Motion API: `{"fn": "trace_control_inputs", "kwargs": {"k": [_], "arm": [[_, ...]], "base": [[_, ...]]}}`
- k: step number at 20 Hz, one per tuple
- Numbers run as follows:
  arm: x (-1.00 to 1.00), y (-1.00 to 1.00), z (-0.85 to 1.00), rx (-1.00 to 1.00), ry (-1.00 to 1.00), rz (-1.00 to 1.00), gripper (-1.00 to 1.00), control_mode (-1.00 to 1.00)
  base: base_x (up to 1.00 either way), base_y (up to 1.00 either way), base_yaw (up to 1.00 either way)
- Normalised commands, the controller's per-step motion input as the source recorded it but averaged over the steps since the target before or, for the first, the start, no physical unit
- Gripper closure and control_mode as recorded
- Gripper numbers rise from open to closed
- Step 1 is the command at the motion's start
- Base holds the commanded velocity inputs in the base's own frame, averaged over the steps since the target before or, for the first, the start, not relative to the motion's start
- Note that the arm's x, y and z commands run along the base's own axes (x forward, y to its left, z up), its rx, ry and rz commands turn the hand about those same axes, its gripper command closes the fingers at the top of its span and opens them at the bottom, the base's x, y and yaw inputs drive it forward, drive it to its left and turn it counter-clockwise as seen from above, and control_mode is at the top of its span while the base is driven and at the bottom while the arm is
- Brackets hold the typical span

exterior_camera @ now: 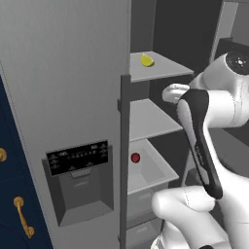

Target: Grab a lemon wedge from the fridge and one ice cube from the ice bowl, and put them in the glass of lemonade.

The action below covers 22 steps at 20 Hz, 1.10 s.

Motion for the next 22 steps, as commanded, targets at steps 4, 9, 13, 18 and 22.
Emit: {"fn": "trace_control_inputs", "kwargs": {"k": [4,9,13,18,22], "arm": [[0.87,-0.02,0.67,0.00,0.00,0.08,-1.00,-1.00],[1.00,0.00,-0.02,0.00,-0.03,0.00,-1.00,-1.00],[0.88,0.12,0.14,-0.11,0.00,0.00,-1.00,-1.00],[0.79,0.39,0.22,-0.19,-0.02,0.00,-1.00,-1.00],[0.67,0.09,0.14,-0.09,-0.02,0.00,-1.00,-1.00]], "base": [[0.00,0.00,0.00],[0.00,0.00,0.00],[0.00,0.00,0.00],[0.00,0.00,0.00],[0.00,0.00,0.00]]}}
